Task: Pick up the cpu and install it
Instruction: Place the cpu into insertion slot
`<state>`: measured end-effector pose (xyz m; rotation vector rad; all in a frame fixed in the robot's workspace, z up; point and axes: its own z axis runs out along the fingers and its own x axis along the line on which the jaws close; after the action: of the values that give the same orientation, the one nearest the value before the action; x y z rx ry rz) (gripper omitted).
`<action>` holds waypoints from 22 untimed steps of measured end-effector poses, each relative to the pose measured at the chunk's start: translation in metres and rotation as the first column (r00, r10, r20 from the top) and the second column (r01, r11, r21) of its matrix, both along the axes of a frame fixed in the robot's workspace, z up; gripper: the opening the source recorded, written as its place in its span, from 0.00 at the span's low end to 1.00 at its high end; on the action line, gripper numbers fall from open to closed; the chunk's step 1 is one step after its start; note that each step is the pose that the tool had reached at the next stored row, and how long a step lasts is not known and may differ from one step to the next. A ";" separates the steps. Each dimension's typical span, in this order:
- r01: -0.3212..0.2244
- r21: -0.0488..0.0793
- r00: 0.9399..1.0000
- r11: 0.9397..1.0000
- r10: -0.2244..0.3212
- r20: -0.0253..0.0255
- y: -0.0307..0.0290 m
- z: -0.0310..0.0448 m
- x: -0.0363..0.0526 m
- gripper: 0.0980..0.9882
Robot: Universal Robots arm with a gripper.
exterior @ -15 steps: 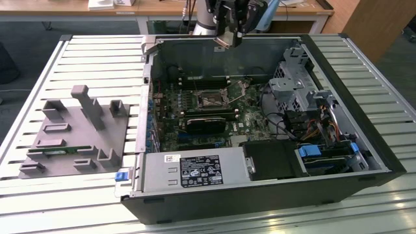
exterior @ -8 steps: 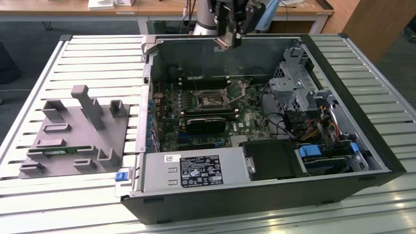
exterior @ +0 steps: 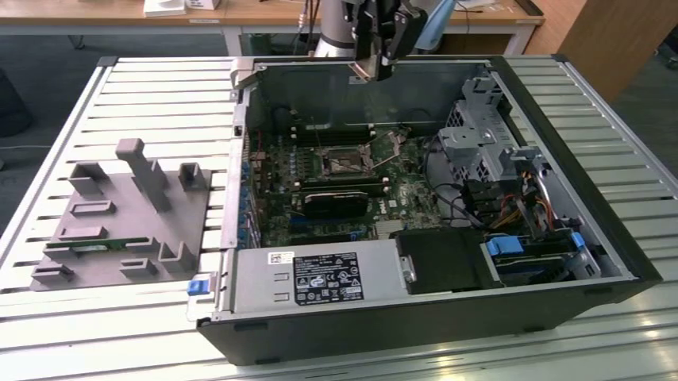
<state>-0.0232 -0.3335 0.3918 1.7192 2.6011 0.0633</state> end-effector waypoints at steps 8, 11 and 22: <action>0.063 0.000 0.998 0.998 -0.063 0.000 0.0001 -0.0014 -0.0012 0.48; 0.080 0.000 0.997 0.997 -0.080 0.000 0.0001 -0.0023 -0.0014 0.48; 0.120 0.000 0.993 0.993 -0.120 0.000 0.0001 -0.0059 -0.0015 0.48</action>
<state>-0.0247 -0.3334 0.3859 1.8706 2.4915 0.0610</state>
